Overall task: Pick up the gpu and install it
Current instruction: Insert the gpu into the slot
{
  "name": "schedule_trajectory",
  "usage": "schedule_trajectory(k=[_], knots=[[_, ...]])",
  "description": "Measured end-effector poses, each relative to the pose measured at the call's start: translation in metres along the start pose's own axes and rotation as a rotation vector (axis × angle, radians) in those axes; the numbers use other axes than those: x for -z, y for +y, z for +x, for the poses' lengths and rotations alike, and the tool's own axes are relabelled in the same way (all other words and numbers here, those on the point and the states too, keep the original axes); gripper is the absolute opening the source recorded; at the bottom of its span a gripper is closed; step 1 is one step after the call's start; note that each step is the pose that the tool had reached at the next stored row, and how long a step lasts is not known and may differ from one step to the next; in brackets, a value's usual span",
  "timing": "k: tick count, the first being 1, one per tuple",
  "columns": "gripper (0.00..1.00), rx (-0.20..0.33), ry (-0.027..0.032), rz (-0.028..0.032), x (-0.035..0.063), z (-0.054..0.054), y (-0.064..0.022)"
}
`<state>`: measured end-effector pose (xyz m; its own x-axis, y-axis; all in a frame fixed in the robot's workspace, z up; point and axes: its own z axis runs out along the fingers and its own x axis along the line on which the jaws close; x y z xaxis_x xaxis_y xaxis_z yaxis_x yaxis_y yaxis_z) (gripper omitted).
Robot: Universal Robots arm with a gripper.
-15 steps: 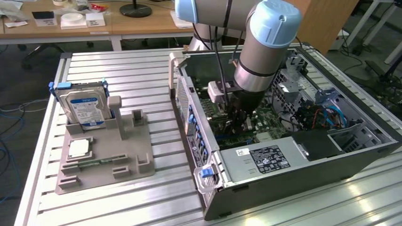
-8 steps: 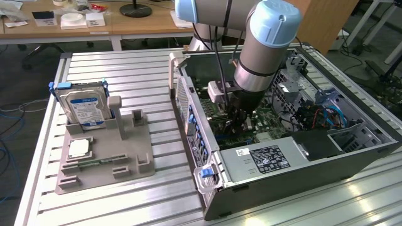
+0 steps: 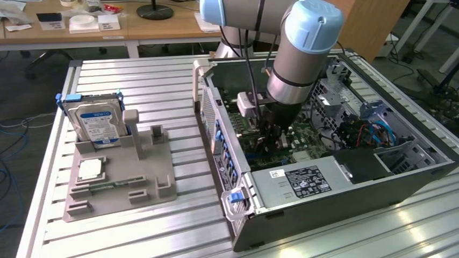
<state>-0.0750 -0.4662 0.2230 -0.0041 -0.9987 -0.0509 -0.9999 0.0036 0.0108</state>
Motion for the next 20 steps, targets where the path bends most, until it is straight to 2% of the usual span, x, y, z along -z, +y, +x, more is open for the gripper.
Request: schedule_trajectory(k=[11, 20], knots=[[0.28, 0.0, 0.0, 0.0, -0.0004, 0.0009, 0.0], [0.28, 0.0, 0.0, -0.0015, -0.0067, 0.0012, -0.0002]])
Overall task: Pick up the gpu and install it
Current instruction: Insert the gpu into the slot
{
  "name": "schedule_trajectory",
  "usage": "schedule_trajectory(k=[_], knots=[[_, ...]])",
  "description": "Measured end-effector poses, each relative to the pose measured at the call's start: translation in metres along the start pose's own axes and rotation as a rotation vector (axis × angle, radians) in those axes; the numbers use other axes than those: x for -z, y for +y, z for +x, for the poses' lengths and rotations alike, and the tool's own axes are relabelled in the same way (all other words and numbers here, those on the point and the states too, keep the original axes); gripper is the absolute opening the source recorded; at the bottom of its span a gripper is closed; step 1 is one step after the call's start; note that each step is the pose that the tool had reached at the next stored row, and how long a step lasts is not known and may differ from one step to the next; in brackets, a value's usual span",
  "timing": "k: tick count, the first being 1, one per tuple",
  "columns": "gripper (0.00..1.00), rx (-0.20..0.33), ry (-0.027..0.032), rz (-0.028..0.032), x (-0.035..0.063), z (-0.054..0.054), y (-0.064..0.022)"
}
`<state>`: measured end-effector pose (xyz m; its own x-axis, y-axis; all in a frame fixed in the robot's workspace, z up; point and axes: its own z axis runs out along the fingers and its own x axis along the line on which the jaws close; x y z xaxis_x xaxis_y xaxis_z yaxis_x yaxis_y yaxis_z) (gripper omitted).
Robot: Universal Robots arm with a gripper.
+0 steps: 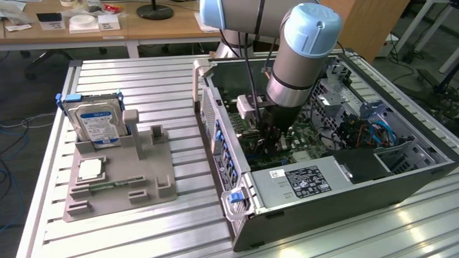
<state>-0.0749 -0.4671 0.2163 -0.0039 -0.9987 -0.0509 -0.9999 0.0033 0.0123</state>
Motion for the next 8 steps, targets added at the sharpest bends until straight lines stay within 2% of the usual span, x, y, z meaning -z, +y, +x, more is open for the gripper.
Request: schedule_trajectory(k=[6, 7, 8], knots=[[0.28, 0.0, -0.0001, 0.0015, 0.0, 0.0, 0.0009], [0.28, 0.002, 0.0004, 0.0093, -0.0016, 0.0001, 0.004], [0.28, 0.005, 0.0021, 0.0123, -0.0047, 0.0006, 0.0062]])
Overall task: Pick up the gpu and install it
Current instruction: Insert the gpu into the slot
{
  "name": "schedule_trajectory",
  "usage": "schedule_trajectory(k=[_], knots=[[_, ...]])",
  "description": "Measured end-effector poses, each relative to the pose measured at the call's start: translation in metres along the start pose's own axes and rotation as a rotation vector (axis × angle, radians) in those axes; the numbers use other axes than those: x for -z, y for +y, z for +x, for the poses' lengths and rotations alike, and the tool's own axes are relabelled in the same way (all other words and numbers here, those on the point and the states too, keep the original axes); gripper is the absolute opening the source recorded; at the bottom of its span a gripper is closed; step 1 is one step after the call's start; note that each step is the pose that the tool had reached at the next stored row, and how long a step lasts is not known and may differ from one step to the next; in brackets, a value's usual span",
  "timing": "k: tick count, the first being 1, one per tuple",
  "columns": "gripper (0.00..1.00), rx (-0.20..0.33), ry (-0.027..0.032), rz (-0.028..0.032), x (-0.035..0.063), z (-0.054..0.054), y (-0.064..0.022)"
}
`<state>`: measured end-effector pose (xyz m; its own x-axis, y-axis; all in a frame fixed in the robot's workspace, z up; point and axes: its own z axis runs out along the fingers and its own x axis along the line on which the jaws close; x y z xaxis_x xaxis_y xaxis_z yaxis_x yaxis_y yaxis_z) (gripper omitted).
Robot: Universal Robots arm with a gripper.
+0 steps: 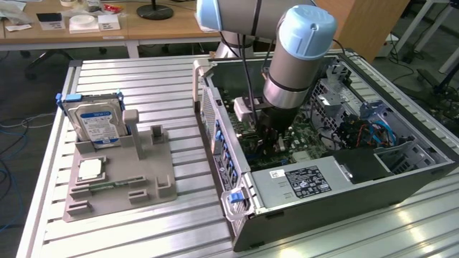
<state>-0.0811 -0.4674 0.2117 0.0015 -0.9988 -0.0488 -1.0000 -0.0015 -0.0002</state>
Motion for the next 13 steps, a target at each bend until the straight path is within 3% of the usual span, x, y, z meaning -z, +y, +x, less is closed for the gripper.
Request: schedule_trajectory(k=[7, 8, 11, 12, 13], knots=[[0.28, 0.001, -0.0038, -0.0012, -0.0024, -0.0002, 0.0011], [0.28, 0.0, -0.0024, 0.0013, -0.0024, -0.0001, 0.0011], [0.28, 0.0, -0.0024, 0.0013, -0.0024, 0.0, 0.0011], [0.28, 0.0, -0.006, 0.0, -0.0032, -0.0003, 0.0013], [0.4, 0.0, -0.0074, -0.0042, 0.0055, -0.0007, 0.0018]])
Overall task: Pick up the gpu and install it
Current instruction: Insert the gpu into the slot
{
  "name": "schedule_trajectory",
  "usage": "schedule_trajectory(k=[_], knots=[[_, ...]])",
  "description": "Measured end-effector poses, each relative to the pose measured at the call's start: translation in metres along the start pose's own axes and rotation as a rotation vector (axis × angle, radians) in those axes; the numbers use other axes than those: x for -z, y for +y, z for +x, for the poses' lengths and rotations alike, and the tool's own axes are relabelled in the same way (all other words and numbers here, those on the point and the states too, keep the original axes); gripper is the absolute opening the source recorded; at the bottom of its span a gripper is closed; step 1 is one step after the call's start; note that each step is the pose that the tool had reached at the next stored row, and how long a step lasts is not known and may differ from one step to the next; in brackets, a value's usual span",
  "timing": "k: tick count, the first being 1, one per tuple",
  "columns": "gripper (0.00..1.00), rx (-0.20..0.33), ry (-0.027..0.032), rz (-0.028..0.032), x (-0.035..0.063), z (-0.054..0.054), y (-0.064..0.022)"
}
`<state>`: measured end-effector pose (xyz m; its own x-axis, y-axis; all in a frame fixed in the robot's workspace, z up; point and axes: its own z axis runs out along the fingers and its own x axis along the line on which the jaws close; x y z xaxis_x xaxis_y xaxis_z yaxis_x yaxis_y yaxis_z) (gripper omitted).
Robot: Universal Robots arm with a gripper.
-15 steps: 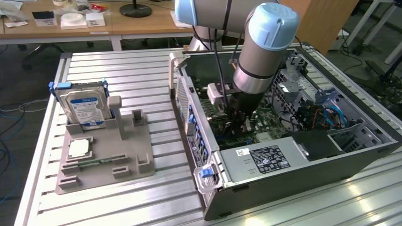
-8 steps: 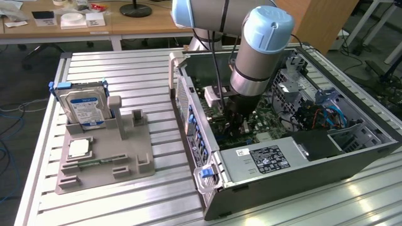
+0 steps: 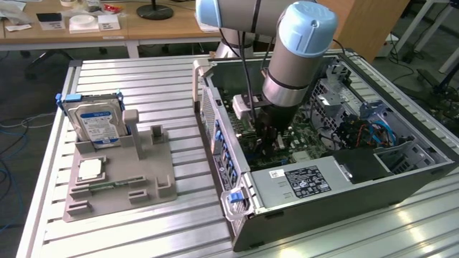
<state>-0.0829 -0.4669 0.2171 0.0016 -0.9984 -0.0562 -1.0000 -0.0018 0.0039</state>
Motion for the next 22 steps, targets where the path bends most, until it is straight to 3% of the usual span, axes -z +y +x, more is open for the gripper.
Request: schedule_trajectory(k=[1, 16, 19, 22], knots=[[0.4, 0.0, 0.0001, 0.0016, 0.0105, -0.001, 0.0], [0.4, 0.001, 0.0, 0.0084, 0.0586, -0.004, 0.0002], [0.4, 0.001, -0.0002, 0.0092, 0.0592, -0.004, 0.0002], [0.32, 0.001, -0.0001, 0.0092, 0.0593, -0.004, 0.0002]])
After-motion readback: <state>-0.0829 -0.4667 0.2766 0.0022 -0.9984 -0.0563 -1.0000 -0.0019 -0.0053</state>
